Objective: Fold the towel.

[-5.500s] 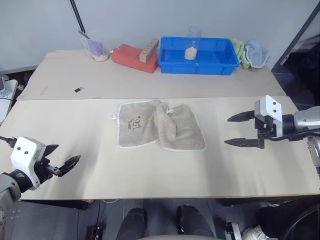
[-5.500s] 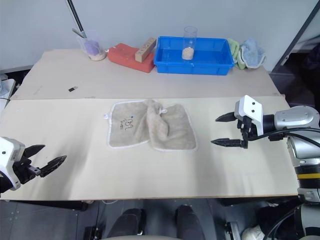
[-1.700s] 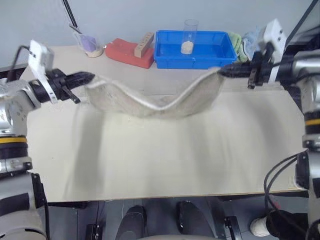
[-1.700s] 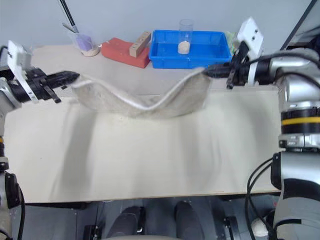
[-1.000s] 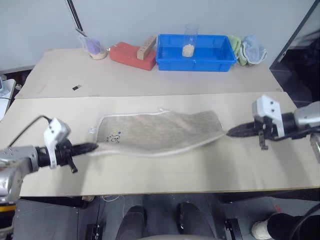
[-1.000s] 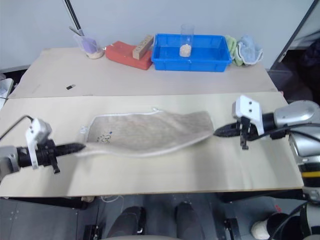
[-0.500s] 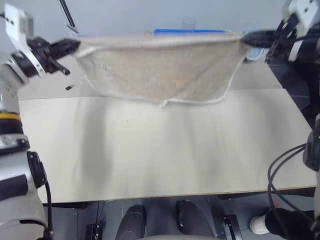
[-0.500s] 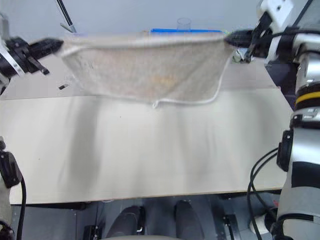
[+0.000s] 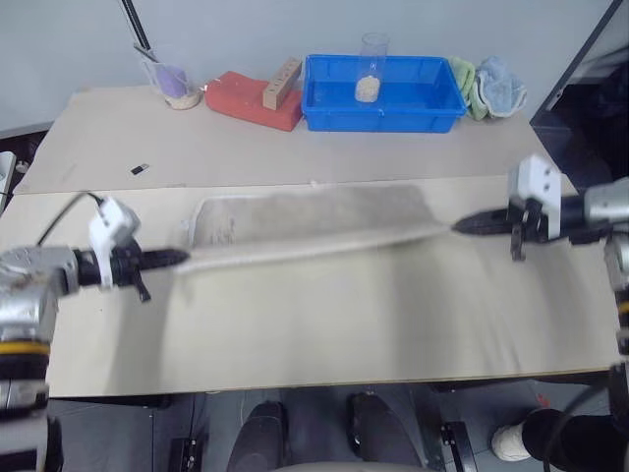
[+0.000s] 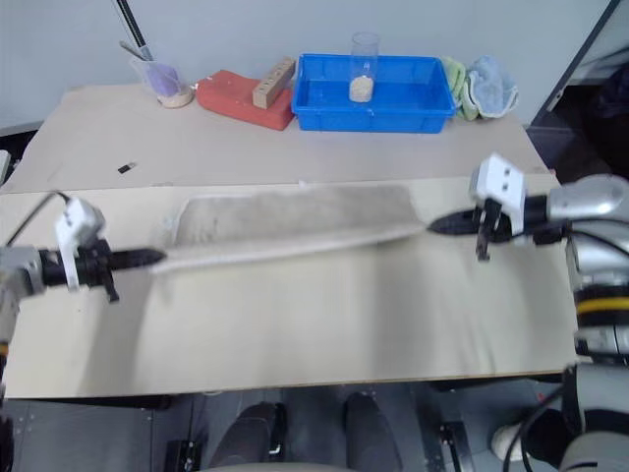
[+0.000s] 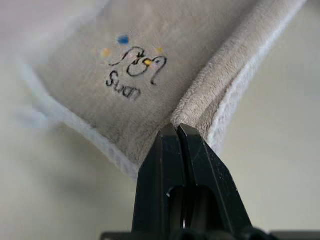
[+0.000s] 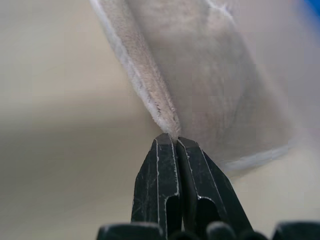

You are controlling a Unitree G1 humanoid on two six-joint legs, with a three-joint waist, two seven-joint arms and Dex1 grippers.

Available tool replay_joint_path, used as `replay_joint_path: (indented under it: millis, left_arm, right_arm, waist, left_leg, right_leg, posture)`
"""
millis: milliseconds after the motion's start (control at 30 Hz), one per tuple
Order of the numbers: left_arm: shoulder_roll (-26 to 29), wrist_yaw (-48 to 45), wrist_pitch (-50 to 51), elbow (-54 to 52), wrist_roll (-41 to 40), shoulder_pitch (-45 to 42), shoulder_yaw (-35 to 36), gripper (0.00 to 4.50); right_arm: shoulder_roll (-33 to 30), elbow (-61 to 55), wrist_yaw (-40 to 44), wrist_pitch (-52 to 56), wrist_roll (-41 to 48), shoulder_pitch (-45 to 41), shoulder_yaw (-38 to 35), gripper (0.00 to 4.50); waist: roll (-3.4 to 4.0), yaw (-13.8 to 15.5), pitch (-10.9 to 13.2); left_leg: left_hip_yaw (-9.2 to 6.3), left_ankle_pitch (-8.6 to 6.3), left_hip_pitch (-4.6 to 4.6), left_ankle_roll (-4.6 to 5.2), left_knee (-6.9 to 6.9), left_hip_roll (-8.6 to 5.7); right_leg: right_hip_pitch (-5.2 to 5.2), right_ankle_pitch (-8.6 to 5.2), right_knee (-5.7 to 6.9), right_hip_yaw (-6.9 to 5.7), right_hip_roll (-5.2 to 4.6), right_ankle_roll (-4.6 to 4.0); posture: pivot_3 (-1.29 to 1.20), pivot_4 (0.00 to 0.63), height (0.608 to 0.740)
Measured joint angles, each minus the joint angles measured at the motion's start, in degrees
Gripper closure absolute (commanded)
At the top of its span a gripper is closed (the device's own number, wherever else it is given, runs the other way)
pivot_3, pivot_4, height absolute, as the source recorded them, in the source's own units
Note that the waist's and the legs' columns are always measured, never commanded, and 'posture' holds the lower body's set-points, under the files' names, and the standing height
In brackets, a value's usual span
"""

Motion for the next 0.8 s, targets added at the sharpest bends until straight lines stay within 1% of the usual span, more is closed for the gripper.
replay_joint_path:
  millis: [67,133,167,200,233,333,400,533,600,667,800]
  left_arm:
    - [0.4,-0.1,2.4,-5.3,-1.5,6.9,1.5,4.50]
    - [0.6,-0.2,4.2,-8.8,-2.5,11.1,2.3,4.50]
    - [1.1,-0.5,4.8,-10.4,-3.0,13.1,2.7,4.50]
    - [1.9,-0.8,5.4,-11.7,-3.6,15.0,2.9,4.50]
    - [2.8,-1.4,5.5,-13.0,-3.9,16.5,3.0,4.50]
    - [3.3,-1.1,6.8,-13.4,-4.9,16.4,3.3,4.50]
    - [3.3,-0.2,8.0,-12.8,-5.7,14.2,3.7,4.50]
    - [3.4,0.9,12.0,-9.1,-7.4,7.1,3.9,4.50]
    - [3.4,1.3,13.2,-5.8,-7.4,2.8,3.8,4.50]
    - [3.1,1.7,14.6,-0.2,-6.9,-3.0,2.4,4.50]
    - [0.1,2.9,14.8,9.5,-4.7,-13.1,-1.3,4.50]
  right_arm:
    - [-2.8,-5.7,1.2,1.9,1.0,6.9,-0.1,4.48]
    - [-4.5,-8.7,1.9,3.3,1.8,10.9,-0.1,4.48]
    - [-5.7,-10.0,2.3,3.8,2.2,12.8,-0.1,4.48]
    - [-6.8,-11.0,2.8,4.3,2.6,14.4,-0.2,4.48]
    - [-8.0,-12.2,3.3,5.0,3.0,15.6,-0.2,4.48]
    - [-8.3,-13.0,2.8,8.0,4.3,15.2,-0.3,4.48]
    - [-7.3,-12.7,1.5,10.9,5.0,12.6,-0.3,4.48]
    - [-4.2,-9.0,-0.8,17.0,5.1,4.1,0.4,4.48]
    - [-2.2,-7.0,-1.8,20.2,5.0,-0.2,1.2,4.48]
    - [0.6,-2.8,-2.8,23.1,4.6,-5.1,3.0,4.48]
    - [5.6,5.8,-4.5,26.2,2.3,-12.8,6.8,4.48]
  waist:
    - [0.00,0.2,0.0]
    - [-0.02,0.2,0.0]
    - [-0.02,0.2,0.0]
    - [-0.01,0.2,0.1]
    - [-0.01,0.2,0.1]
    - [-0.01,0.0,0.1]
    - [-0.01,-0.1,0.1]
    - [-0.01,-0.1,0.1]
    - [-0.02,-0.2,0.1]
    - [-0.02,-0.2,0.1]
    - [-0.02,-0.1,0.1]
  left_leg:
    - [-0.04,-0.08,0.21,0.12,0.07,0.00]
    - [0.04,-0.08,0.38,0.12,0.13,-0.02]
    - [0.10,-0.08,0.57,0.12,0.14,-0.01]
    - [0.14,-0.08,1.02,0.12,0.09,-0.01]
    - [0.18,-0.09,1.26,0.12,0.03,-0.01]
    - [0.23,-0.08,1.34,0.12,0.01,0.01]
    - [0.24,-0.08,1.22,0.12,0.01,0.00]
    - [0.23,-0.10,1.05,0.15,0.02,-0.02]
    - [0.23,-0.10,0.99,0.15,0.02,-0.03]
    - [0.23,-0.12,0.99,0.18,0.03,-0.06]
    - [0.24,-0.11,0.93,0.18,0.08,-0.11]
  right_leg:
    - [0.25,-0.01,-0.11,0.01,-0.02,0.01]
    - [0.42,-0.01,-0.12,0.02,0.00,0.01]
    - [0.65,-0.01,-0.12,0.00,0.02,0.01]
    - [1.08,-0.02,-0.19,-0.02,0.06,0.02]
    - [1.30,-0.05,-0.24,-0.01,0.08,0.02]
    - [1.34,-0.05,-0.30,0.00,0.20,0.02]
    - [1.22,-0.04,-0.28,0.00,0.20,0.01]
    - [1.07,-0.03,-0.30,0.01,0.18,0.01]
    - [1.03,-0.03,-0.31,0.00,0.18,0.00]
    - [1.02,-0.02,-0.32,0.00,0.17,0.00]
    - [0.98,-0.02,-0.29,0.00,0.15,0.01]
  posture:
    - [0.00,0.150,0.740]
    - [0.00,0.150,0.740]
    - [0.00,0.150,0.740]
    - [0.00,0.150,0.740]
    - [0.00,0.150,0.740]
    - [0.00,0.150,0.740]
    - [0.00,0.150,0.740]
    - [0.00,0.150,0.740]
    - [0.00,0.150,0.740]
    - [0.00,0.150,0.740]
    - [0.00,0.150,0.740]
